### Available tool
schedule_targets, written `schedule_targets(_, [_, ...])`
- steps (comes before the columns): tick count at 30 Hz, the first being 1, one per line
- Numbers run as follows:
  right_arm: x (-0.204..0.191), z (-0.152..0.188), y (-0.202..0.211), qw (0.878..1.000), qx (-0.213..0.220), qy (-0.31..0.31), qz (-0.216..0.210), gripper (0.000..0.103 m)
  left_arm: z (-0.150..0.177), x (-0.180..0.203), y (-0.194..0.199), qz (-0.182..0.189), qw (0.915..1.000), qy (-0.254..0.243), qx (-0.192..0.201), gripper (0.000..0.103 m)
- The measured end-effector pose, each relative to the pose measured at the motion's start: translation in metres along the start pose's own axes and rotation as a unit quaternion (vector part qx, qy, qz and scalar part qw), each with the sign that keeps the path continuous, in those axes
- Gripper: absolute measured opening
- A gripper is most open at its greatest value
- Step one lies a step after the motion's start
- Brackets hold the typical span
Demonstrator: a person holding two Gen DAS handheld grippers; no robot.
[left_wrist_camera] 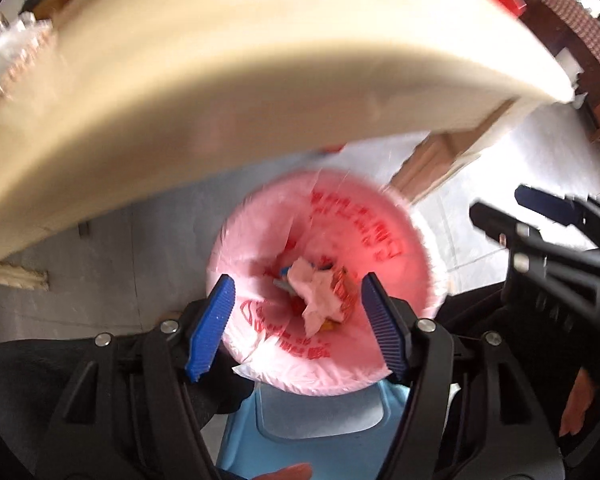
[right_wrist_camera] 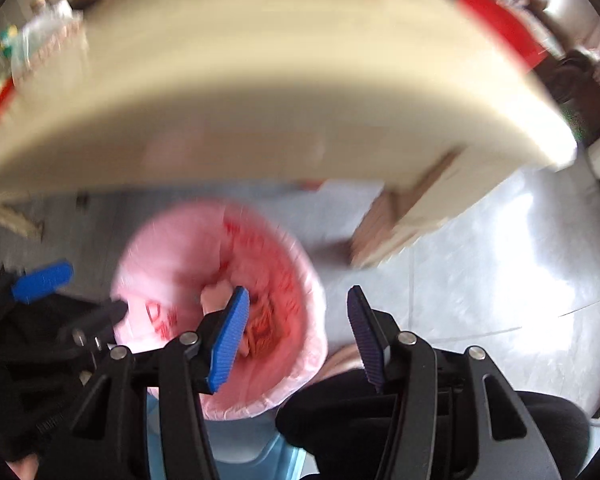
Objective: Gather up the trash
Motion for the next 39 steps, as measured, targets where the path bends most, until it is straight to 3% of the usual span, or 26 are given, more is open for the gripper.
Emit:
schedule_targets(4, [0.022, -0.017, 0.062, 0.996, 0.084, -0.027, 0.023, 0.054, -0.011, 0.022, 0.061, -0.012, 0.9968, -0.012, 0.079, 0.072])
schedule_targets(6, [0.032, -0.021, 0.102, 0.989, 0.136, -0.046, 0.029, 0.068, -0.013, 0.032, 0.094, -0.027, 0.9915, -0.017, 0.126, 0.077])
schedule_targets(8, [0.038, -0.023, 0.136, 0.982, 0.178, -0.053, 0.038, 0.070, -0.013, 0.043, 0.128, -0.045, 0.9840, -0.022, 0.171, 0.081])
schedule_targets(11, [0.047, -0.020, 0.184, 0.969, 0.230, -0.062, 0.059, 0.071, -0.006, 0.055, 0.166, -0.084, 0.9724, -0.019, 0.217, 0.088])
schedule_targets(15, [0.056, -0.012, 0.237, 0.955, 0.276, -0.082, 0.073, 0.079, 0.005, 0.067, 0.206, -0.073, 0.9633, -0.012, 0.258, 0.089])
schedule_targets(21, [0.065, 0.007, 0.291, 0.942, 0.309, -0.099, 0.082, 0.086, 0.016, 0.084, 0.252, -0.077, 0.9497, -0.012, 0.303, 0.090])
schedule_targets(30, [0.078, 0.025, 0.336, 0.925, 0.345, -0.128, 0.093, 0.093, 0.033, 0.096, 0.293, -0.073, 0.9307, -0.005, 0.358, 0.091])
schedule_targets(39, [0.074, 0.031, 0.351, 0.919, 0.358, -0.128, 0.100, 0.093, 0.041, 0.101, 0.305, -0.073, 0.9244, -0.008, 0.374, 0.093])
Point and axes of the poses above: each gripper's, at about its wrist camera, not at the fingertips, and y roughly against the way its jaws point, x to its right, z to its underside, the point moved 3 cm from there along -y, roughly the way its jaws point, and after that the axes turned 11 degrees about z, right-handed, at the moved point
